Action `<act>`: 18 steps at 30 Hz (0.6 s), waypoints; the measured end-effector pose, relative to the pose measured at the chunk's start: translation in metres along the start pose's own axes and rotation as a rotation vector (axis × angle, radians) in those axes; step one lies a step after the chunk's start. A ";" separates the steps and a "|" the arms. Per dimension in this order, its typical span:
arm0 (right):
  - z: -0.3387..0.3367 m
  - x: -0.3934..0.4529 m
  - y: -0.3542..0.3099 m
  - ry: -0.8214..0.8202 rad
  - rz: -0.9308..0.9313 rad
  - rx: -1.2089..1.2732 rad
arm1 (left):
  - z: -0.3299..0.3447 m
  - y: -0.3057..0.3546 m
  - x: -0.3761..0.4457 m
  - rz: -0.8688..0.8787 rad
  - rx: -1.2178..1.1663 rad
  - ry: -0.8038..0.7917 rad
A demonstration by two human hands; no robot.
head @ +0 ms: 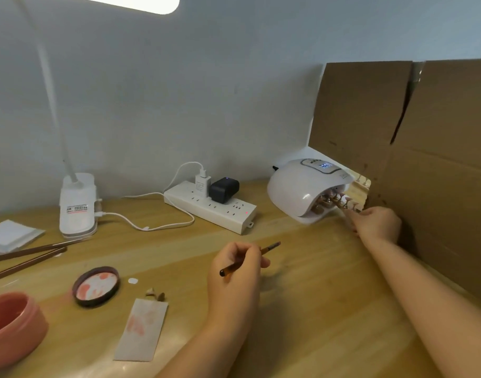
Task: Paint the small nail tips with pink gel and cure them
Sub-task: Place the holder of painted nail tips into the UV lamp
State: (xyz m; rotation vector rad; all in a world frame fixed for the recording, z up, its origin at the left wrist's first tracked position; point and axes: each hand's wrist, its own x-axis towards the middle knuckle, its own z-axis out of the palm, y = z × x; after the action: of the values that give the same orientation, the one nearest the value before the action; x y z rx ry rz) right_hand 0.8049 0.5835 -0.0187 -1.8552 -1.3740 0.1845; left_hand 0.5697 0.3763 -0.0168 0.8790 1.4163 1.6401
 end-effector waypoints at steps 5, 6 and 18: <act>0.015 0.020 -0.005 -0.078 0.084 -0.067 | 0.001 -0.003 0.001 0.008 0.000 0.001; 0.018 0.023 -0.006 -0.095 0.099 -0.093 | 0.001 -0.003 0.001 0.011 0.002 0.002; 0.015 0.033 -0.017 -0.182 -0.083 -0.070 | 0.002 0.001 0.001 0.015 -0.004 0.008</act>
State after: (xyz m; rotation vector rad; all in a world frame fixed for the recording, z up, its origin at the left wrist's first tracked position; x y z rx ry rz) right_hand 0.7977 0.6212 -0.0067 -1.8718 -1.5972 0.2713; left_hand 0.5708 0.3777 -0.0158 0.8838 1.4140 1.6588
